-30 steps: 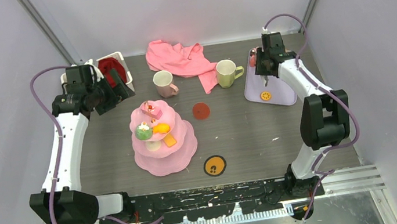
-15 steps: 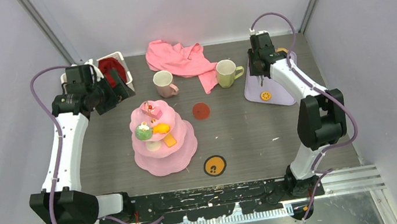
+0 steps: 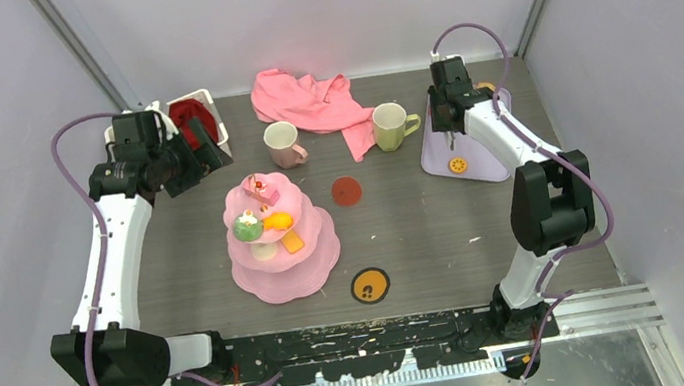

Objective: Serve the afternoon tea

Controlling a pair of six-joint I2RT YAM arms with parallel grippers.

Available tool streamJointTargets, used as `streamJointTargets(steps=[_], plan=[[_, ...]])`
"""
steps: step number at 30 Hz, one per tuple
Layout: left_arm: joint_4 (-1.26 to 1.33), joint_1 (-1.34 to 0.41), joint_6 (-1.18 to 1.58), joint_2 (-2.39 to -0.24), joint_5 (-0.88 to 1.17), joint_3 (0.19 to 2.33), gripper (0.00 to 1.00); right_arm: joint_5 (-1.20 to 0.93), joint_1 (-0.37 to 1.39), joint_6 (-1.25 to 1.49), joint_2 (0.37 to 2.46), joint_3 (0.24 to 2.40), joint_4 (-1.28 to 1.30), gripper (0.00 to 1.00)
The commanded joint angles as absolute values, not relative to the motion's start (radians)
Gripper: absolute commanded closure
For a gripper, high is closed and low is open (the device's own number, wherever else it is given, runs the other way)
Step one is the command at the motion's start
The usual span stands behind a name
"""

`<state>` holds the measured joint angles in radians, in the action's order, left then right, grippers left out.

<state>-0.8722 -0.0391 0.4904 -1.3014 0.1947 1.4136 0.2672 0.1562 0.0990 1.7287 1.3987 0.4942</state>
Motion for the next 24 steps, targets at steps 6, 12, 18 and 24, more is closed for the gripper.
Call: streamJointTargets(steps=[6,12,18,24], plan=[[-0.849,-0.036,0.482,-1.292,0.202,1.445,0.12,0.280,0.156,0.105,1.691,1.415,0.435,0.99],[-0.849,-0.035,0.481,-1.286,0.205,1.443,0.12,0.282,0.156,0.112,1.685,1.410,0.439,0.99],[-0.851,-0.035,0.480,-1.283,0.203,1.441,0.12,0.276,0.156,0.115,1.671,1.398,0.437,0.99],[-0.849,-0.035,0.484,-1.282,0.205,1.439,0.12,0.244,0.156,0.126,1.643,1.393,0.456,0.99]])
